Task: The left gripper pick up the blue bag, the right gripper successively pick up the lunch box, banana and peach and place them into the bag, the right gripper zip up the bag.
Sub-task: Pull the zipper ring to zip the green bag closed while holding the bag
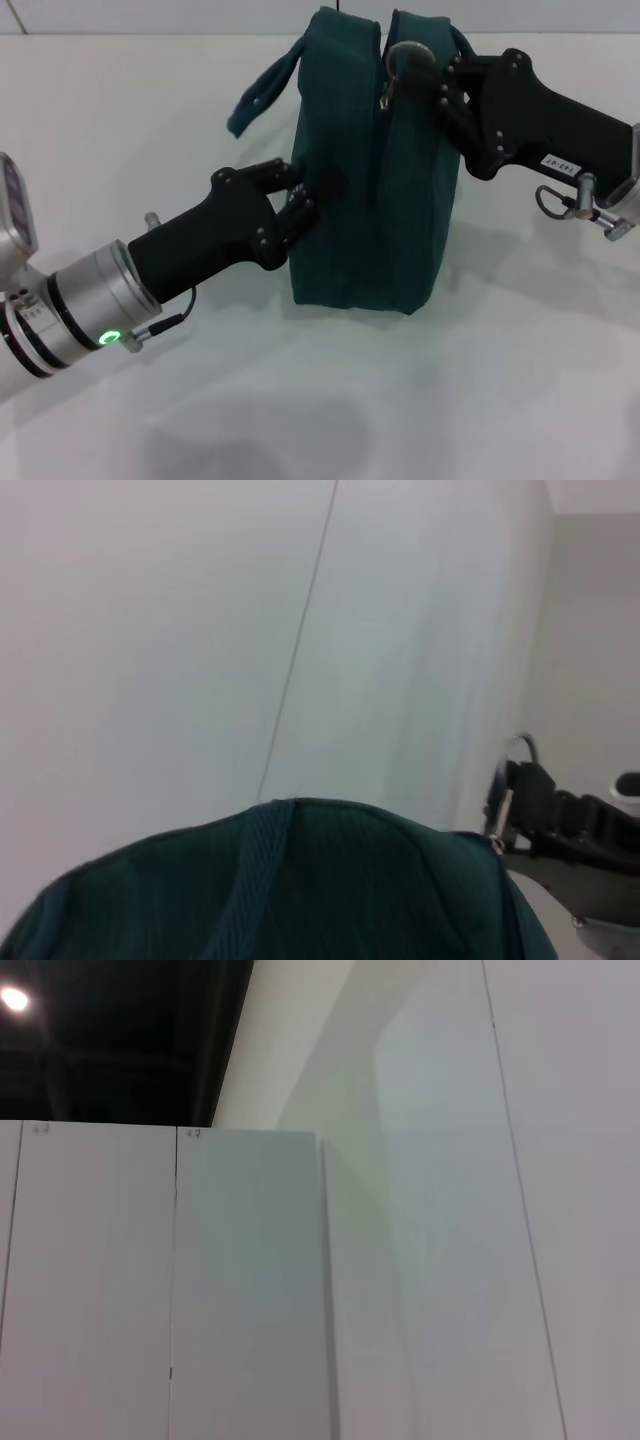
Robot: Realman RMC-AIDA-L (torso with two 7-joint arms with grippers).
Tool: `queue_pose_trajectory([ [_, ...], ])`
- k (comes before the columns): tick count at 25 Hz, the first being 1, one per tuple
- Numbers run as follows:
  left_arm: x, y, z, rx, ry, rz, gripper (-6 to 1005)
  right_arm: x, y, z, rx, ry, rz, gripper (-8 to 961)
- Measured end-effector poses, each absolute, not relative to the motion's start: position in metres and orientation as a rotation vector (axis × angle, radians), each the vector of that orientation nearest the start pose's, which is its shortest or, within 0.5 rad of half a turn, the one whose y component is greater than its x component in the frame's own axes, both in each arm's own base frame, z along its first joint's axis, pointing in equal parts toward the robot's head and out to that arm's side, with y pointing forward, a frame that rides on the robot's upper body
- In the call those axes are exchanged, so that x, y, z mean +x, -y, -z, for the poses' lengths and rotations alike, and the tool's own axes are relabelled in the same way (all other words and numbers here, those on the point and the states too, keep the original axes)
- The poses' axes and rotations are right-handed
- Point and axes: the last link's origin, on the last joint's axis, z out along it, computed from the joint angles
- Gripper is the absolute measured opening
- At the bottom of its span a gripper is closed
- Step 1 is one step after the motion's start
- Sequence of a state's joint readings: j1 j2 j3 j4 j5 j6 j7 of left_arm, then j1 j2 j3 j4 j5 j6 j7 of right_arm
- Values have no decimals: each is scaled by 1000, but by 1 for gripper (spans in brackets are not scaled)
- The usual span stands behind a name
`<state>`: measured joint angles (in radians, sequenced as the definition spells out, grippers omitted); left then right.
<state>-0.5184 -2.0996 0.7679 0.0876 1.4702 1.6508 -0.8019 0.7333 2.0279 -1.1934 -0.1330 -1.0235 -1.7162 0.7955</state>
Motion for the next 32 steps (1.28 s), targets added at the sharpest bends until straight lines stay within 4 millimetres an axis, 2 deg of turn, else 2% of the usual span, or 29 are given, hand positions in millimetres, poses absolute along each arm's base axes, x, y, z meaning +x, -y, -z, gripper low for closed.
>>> queue_pose_trajectory([
  [3,-243,-280,57,-2423,490,1304,210,173,-340,19,-2450,-103,-1477,9],
  [14,-248,-269,63,-2512,482,1260,168,175,-348,12,-2387,-247,-1523,9],
  [20,-249,-267,64,-2529,480,1254,74,174,-353,14,-2393,-309,-1505,9],
  [32,-247,-258,67,-2610,452,1257,73,177,-362,14,-2380,-522,-1524,9],
])
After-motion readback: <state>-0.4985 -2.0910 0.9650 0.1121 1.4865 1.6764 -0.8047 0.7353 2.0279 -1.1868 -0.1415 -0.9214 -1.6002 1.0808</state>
